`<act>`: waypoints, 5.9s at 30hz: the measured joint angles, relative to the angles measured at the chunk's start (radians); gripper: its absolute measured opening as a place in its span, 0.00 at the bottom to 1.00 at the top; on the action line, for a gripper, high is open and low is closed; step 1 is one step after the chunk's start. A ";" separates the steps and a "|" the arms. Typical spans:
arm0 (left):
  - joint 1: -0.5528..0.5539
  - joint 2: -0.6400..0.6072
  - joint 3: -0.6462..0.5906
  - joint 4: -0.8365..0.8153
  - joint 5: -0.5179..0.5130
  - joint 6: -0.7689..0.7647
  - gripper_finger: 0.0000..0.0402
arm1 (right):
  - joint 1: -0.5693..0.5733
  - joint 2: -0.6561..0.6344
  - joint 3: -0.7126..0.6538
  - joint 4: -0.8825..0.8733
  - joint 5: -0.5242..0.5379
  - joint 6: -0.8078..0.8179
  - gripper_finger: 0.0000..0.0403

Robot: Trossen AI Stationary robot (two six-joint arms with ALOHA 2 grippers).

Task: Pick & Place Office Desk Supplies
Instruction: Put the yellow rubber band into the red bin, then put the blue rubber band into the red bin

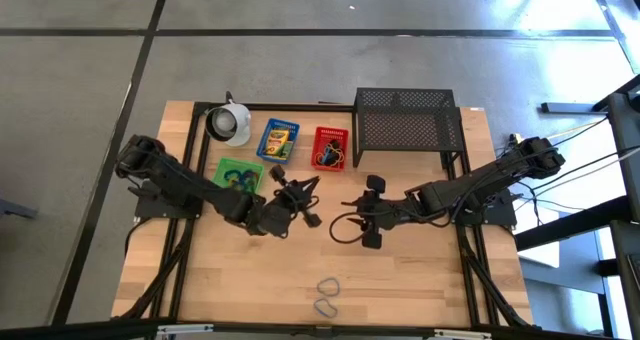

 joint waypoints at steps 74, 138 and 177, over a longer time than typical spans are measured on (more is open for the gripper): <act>-0.042 -0.067 0.001 -0.439 0.800 -0.384 0.37 | 0.006 0.276 0.000 0.299 -0.383 -0.142 0.47; -0.195 -0.066 0.001 -0.505 0.645 -0.592 0.37 | 0.252 0.604 0.106 0.571 -0.341 -0.186 0.47; -0.194 -0.066 0.001 -0.505 0.641 -0.590 0.37 | 0.230 0.534 0.099 0.489 -0.201 -0.129 0.01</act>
